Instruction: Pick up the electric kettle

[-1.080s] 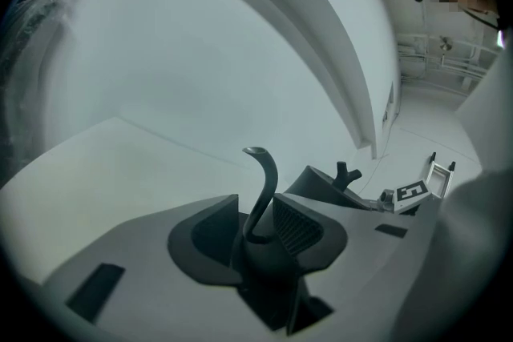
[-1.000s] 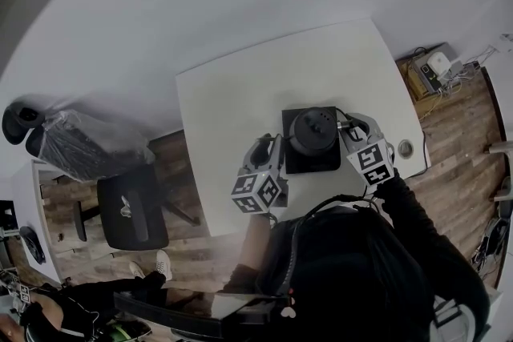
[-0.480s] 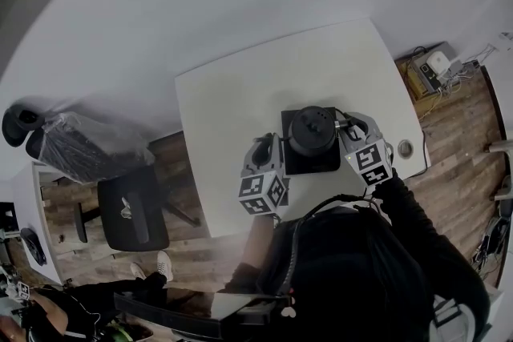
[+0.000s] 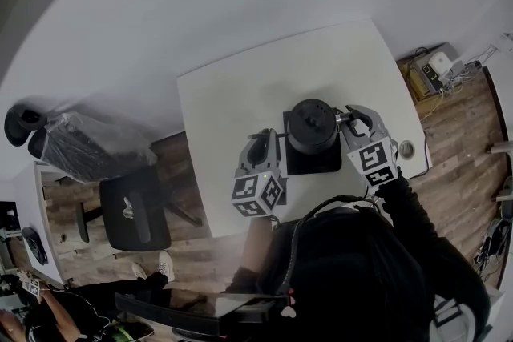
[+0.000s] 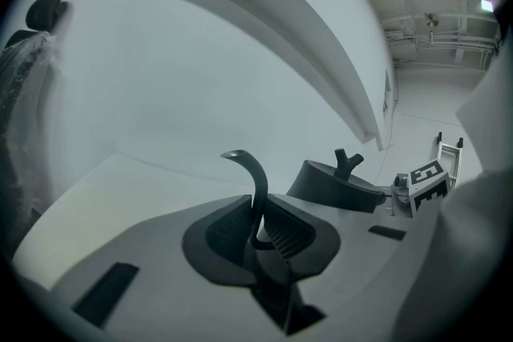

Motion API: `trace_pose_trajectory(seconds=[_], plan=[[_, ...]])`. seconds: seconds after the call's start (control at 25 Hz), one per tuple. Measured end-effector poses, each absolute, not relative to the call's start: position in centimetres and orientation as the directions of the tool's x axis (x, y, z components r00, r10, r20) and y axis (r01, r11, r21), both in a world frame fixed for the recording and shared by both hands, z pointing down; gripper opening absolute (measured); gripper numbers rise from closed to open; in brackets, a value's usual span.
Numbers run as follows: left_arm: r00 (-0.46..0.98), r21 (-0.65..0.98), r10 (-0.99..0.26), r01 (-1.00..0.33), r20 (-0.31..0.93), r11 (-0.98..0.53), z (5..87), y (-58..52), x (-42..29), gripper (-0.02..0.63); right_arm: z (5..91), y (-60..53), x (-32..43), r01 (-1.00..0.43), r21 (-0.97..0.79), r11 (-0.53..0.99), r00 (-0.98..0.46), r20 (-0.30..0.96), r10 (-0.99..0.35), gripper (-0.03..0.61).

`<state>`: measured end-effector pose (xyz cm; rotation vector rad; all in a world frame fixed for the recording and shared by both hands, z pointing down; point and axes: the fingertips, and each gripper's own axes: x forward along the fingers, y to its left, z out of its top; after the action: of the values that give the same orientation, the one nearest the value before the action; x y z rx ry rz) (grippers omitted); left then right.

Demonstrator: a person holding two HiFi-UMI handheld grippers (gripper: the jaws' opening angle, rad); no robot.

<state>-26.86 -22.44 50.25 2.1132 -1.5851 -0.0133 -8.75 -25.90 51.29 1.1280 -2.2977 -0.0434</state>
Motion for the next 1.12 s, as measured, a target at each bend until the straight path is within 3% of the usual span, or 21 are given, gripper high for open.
trace_pose_trajectory(seconds=[1.12], plan=[[0.43,0.335,-0.897,-0.864,0.099,-0.377,33.4,-21.5,-26.1,0.046,34.0,-23.9,-7.7,-0.805,0.343,0.484,-0.415,0.257,-0.873,0.086]])
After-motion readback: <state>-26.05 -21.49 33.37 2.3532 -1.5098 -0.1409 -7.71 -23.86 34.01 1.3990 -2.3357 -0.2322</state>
